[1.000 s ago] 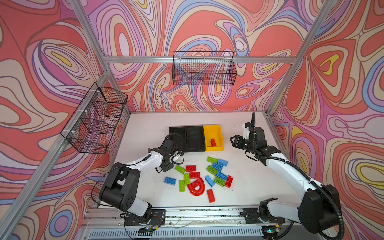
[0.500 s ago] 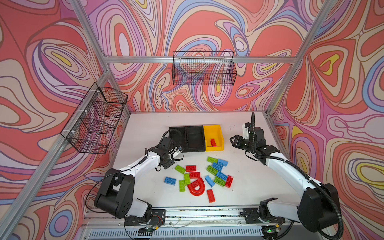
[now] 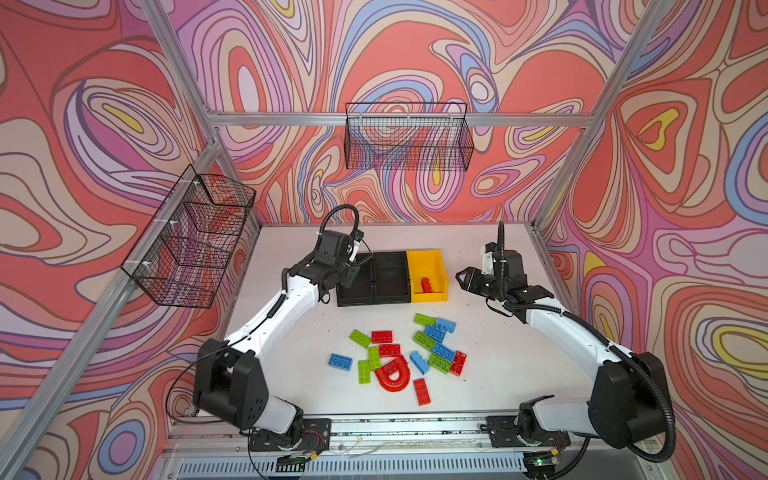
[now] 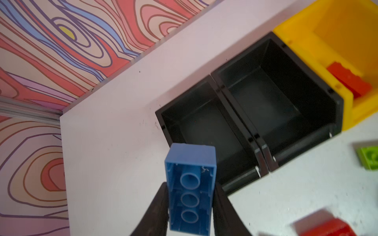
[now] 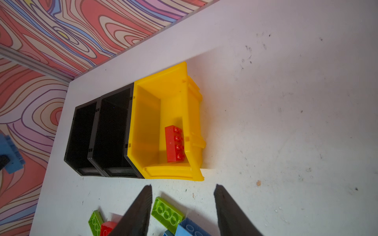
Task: Sort the legos into containers by color
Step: 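Carry the blue brick over the black bin nearest the left gripper, then open the left gripper over the black bin while the right gripper lowers toward blue bricks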
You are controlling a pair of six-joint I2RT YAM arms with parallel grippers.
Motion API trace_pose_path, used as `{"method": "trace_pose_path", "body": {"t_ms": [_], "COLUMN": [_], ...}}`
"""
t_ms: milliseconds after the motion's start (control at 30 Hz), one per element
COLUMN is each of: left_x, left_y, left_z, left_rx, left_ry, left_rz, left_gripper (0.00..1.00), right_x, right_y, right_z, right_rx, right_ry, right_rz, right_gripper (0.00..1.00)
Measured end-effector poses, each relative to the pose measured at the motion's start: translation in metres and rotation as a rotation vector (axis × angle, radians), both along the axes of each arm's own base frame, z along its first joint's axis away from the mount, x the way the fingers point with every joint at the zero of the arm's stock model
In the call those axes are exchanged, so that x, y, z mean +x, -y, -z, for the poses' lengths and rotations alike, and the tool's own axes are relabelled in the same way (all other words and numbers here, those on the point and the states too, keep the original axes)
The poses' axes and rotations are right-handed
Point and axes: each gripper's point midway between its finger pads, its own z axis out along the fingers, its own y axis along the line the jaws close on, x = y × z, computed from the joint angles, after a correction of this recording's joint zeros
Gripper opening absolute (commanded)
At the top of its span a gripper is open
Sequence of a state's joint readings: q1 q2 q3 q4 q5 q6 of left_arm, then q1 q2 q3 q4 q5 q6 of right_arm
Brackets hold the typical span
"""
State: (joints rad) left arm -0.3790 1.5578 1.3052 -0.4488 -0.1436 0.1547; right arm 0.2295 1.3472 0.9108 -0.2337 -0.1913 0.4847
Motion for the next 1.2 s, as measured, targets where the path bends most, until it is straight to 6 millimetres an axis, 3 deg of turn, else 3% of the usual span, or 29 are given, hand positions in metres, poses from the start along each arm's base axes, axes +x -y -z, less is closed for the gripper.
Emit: {"method": "trace_pose_path", "body": {"t_ms": [133, 300, 467, 667, 800, 900, 1033, 1133, 1200], "left_x": [0.032, 0.036, 0.034, 0.045, 0.052, 0.054, 0.055, 0.048, 0.040], "left_y": [0.012, 0.010, 0.003, -0.001, -0.006, -0.010, -0.012, -0.014, -0.017], "left_z": [0.034, 0.084, 0.099, 0.122, 0.139, 0.141, 0.127, 0.101, 0.072], "left_rx": [-0.040, -0.035, -0.035, -0.009, 0.006, 0.008, -0.010, -0.034, -0.061], "left_ry": [-0.076, -0.191, -0.219, -0.232, -0.249, -0.248, -0.220, -0.174, -0.120], "left_rz": [-0.141, -0.282, -0.367, -0.420, -0.444, -0.455, -0.454, -0.438, -0.423], "left_gripper": [0.37, 0.37, 0.39, 0.44, 0.57, 0.61, 0.66, 0.69, 0.70], "right_x": [0.000, -0.003, -0.003, -0.004, -0.006, -0.008, -0.014, -0.019, -0.023], "right_y": [0.000, 0.004, 0.007, 0.008, 0.008, 0.010, 0.012, 0.014, 0.015], "right_z": [-0.004, -0.010, -0.015, -0.014, -0.013, -0.009, 0.003, 0.017, 0.029], "right_rx": [0.001, -0.004, -0.008, -0.011, -0.012, -0.024, -0.062, -0.101, -0.126], "right_ry": [0.005, 0.016, 0.030, 0.024, 0.014, -0.002, -0.041, -0.089, -0.127], "right_rz": [0.004, 0.020, 0.031, 0.035, 0.038, 0.039, 0.026, 0.007, -0.010], "right_gripper": [0.53, 0.53, 0.53, 0.53, 0.53, 0.53, 0.55, 0.55, 0.56]}}
